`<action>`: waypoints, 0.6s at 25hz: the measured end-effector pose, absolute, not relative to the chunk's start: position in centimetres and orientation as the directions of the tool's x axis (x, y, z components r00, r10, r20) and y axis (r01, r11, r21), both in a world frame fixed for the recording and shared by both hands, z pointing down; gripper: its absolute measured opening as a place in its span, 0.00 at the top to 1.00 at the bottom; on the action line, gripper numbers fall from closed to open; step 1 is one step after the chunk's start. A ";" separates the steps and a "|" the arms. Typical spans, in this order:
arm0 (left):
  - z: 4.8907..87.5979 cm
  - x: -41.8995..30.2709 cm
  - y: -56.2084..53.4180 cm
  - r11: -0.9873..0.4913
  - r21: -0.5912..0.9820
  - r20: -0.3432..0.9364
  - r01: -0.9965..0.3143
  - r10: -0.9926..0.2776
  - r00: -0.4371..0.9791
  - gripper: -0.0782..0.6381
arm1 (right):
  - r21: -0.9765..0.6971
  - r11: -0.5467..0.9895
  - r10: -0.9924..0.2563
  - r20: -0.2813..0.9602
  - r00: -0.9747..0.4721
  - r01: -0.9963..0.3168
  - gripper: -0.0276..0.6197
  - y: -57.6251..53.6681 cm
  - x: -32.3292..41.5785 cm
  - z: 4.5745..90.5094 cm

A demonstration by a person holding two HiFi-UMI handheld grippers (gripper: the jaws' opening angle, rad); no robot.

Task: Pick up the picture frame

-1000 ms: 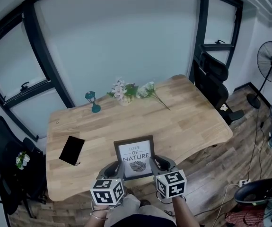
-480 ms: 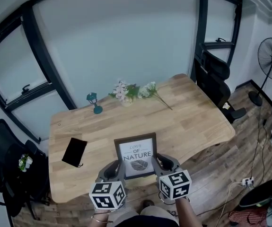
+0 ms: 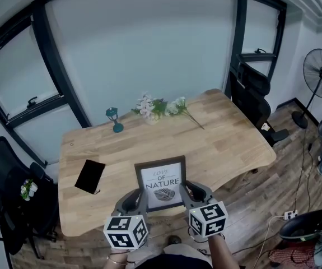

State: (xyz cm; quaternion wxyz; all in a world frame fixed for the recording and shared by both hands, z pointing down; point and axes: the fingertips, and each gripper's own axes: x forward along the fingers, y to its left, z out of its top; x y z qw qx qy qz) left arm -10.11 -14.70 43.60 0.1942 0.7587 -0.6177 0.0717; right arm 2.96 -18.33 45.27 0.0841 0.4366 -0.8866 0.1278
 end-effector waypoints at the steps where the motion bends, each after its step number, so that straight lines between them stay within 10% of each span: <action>1: 43.5 -10.2 -14.3 -0.162 0.208 0.346 -0.965 -0.910 0.227 0.81 | -0.148 0.586 -0.754 0.260 -0.603 -0.796 0.85 -17.9 2.9 45.1; 15: 41.9 -9.8 -9.9 -0.198 0.218 0.300 -0.956 -0.918 0.259 0.81 | -0.113 0.568 -0.784 0.229 -0.577 -0.816 0.85 -13.2 3.4 43.0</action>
